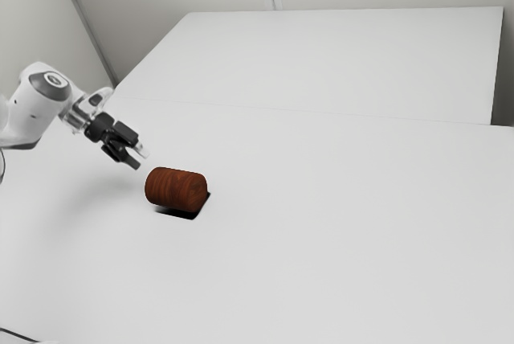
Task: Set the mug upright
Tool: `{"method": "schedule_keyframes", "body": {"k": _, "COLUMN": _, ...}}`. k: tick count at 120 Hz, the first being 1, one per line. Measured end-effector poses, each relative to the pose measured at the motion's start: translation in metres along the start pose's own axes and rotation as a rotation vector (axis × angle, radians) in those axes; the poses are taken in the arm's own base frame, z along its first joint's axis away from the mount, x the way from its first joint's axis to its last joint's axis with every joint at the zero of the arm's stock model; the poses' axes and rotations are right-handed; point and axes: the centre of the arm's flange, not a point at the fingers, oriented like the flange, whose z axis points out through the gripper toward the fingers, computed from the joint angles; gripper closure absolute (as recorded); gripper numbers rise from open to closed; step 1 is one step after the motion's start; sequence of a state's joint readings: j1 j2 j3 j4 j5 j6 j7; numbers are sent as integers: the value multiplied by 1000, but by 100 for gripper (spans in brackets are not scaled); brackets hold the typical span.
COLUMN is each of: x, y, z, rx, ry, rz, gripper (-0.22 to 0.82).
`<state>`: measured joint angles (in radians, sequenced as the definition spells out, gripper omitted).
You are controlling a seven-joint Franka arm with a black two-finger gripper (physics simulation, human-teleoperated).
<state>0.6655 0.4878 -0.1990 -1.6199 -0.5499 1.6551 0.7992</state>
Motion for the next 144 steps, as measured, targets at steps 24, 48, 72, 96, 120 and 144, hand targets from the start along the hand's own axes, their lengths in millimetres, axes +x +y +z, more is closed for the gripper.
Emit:
{"method": "schedule_keyframes", "body": {"k": 24, "x": -8, "y": -15, "z": 11, "rx": -59, "ry": 3, "rz": 26, "gripper": 0}}
{"method": "schedule_keyframes", "body": {"k": 48, "x": -11, "y": -19, "z": 31, "rx": -139, "ry": 16, "rz": 40, "gripper": 0}}
{"method": "schedule_keyframes", "body": {"k": 72, "x": -15, "y": -19, "z": 50, "rx": -231, "ry": 25, "rz": 49, "gripper": 0}}
{"method": "schedule_keyframes", "body": {"k": 96, "x": -18, "y": -14, "z": 59, "rx": -298, "ry": 32, "rz": 57, "gripper": 13}}
{"method": "schedule_keyframes", "body": {"k": 120, "x": -16, "y": -11, "z": 69, "rx": -333, "ry": 29, "rz": 65, "gripper": 37}}
{"method": "schedule_keyframes", "body": {"k": 144, "x": -14, "y": -3, "z": 67, "rx": -346, "ry": 27, "rz": 82, "gripper": 60}}
